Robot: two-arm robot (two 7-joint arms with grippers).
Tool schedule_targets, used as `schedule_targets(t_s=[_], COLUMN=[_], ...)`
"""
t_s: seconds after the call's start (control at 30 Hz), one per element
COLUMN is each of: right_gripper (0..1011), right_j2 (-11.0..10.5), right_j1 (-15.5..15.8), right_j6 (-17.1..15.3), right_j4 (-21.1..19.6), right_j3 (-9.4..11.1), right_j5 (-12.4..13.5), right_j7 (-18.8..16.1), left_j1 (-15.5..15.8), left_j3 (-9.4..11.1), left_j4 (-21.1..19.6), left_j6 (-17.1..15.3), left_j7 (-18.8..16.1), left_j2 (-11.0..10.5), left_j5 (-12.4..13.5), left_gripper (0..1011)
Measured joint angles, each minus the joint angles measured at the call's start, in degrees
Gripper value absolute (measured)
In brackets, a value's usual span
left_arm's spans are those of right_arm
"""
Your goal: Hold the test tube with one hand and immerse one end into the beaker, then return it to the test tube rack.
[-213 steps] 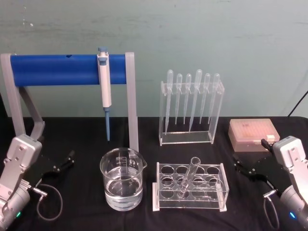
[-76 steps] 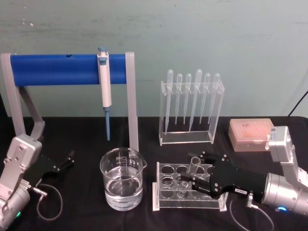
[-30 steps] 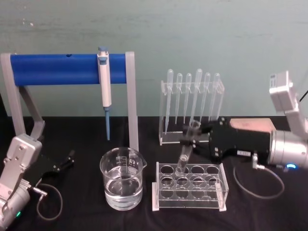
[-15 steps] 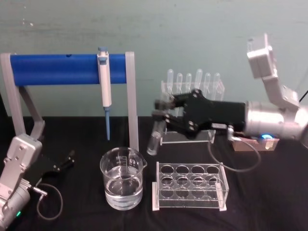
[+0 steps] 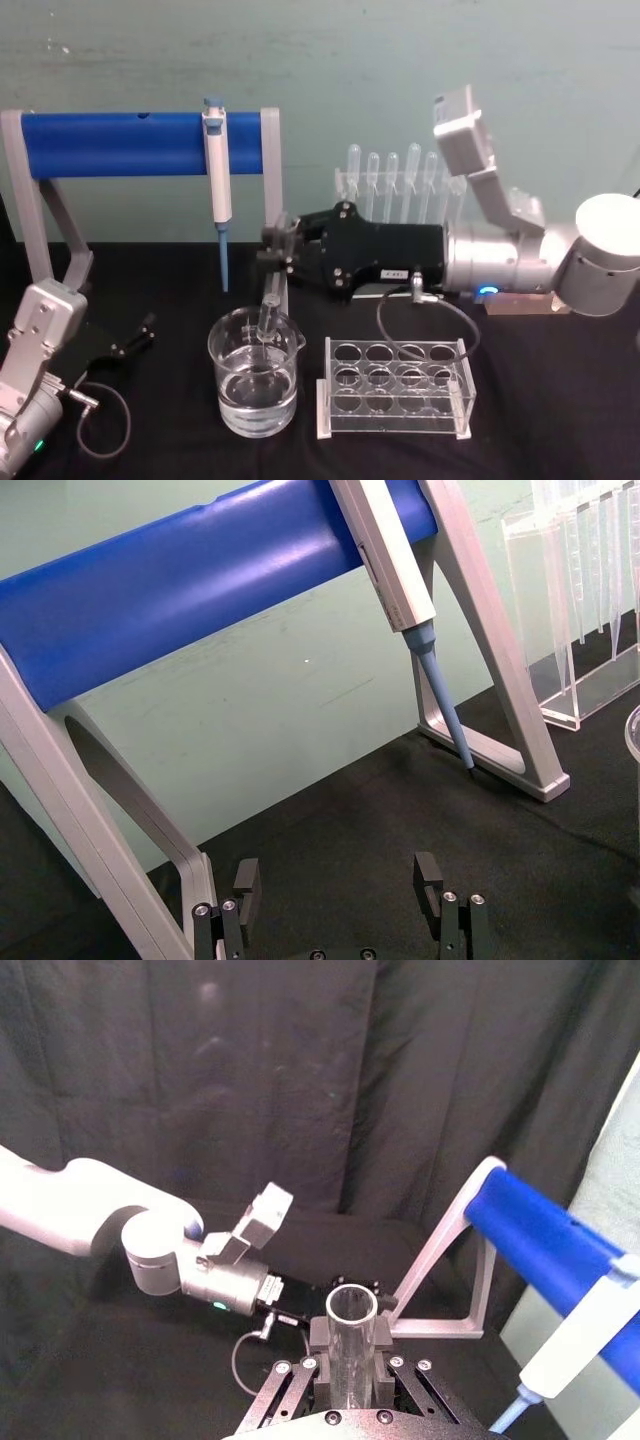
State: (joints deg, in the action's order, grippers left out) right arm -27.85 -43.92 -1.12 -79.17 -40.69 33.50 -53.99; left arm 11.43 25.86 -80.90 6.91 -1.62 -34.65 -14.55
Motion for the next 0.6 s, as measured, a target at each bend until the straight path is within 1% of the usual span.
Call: schedule_targets(t_s=[0.13, 0.3, 0.6], right_gripper=[225, 226, 226], right_j2=[1.2, 2.2, 4.6], right_j1=[0.0, 0.3, 0.4], right_j6=[2.0, 4.3, 7.3], right_j4=[2.9, 5.6, 10.3], right_j3=[-1.2, -2.1, -2.9], right_j5=[-0.6, -1.7, -2.8], right_j7=[0.0, 0.3, -0.2], left_j1=[0.0, 0.0, 0.0], left_j3=[0.0, 0.0, 0.0], left_j4=[0.0, 0.0, 0.0], left_j6=[0.0, 0.0, 0.0], left_j7=[0.0, 0.0, 0.0], left_j2=[0.0, 0.0, 0.0], left_j5=[0.0, 0.0, 0.0], left_gripper=[1000, 1000, 1000])
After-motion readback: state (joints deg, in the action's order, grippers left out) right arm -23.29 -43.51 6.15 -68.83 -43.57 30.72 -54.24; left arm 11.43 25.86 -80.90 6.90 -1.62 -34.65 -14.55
